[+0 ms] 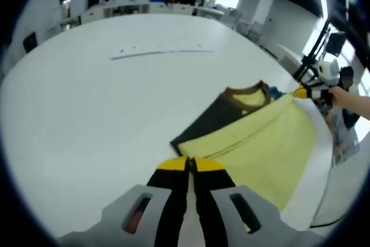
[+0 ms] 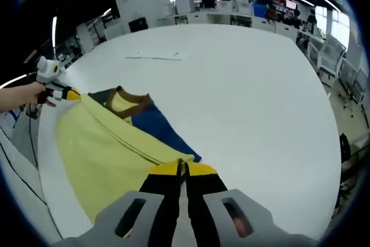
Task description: Fold the garment on the visible template until the final outline fits inside the template.
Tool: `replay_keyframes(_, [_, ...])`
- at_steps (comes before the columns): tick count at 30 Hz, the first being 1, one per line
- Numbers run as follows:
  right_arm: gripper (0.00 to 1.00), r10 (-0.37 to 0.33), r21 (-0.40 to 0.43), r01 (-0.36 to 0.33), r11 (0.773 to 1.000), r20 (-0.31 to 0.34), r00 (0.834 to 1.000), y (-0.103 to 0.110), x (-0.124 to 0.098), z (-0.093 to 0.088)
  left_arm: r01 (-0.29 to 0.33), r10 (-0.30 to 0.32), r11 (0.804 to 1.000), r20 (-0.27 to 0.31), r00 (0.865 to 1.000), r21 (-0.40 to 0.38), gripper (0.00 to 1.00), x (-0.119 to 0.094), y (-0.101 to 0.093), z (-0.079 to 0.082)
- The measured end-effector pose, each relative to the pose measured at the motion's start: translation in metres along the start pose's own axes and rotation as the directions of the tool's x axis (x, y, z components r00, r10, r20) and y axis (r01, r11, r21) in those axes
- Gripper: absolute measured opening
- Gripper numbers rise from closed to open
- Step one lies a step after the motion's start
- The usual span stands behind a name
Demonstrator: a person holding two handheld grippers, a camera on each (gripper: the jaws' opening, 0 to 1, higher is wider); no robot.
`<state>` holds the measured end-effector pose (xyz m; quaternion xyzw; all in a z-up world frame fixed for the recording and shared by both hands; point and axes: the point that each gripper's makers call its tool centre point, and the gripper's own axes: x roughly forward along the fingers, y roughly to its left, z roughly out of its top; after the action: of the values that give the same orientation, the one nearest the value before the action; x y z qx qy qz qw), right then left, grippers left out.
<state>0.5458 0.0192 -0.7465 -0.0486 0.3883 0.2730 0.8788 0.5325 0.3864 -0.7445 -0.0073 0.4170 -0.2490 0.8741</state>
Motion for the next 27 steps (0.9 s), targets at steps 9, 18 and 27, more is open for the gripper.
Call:
replay_keyframes(9, [0.03, -0.006, 0.007, 0.005, 1.000, 0.035, 0.999, -0.001, -0.011, 0.009, 0.004, -0.004, 1.000, 0.013, 1.000, -0.025, 0.00, -0.009, 0.000, 0.007])
replay_keyframes(18, [0.02, -0.007, 0.082, 0.003, 0.997, 0.048, 0.999, -0.009, -0.005, 0.023, 0.008, -0.007, 0.998, 0.017, 1.000, -0.058, 0.00, -0.006, 0.005, 0.020])
replay_keyframes(27, [0.02, -0.011, 0.105, 0.015, 0.994, -0.036, 0.999, -0.017, 0.011, 0.022, 0.012, -0.016, 0.993, -0.027, 0.999, -0.119, 0.00, 0.011, 0.014, 0.023])
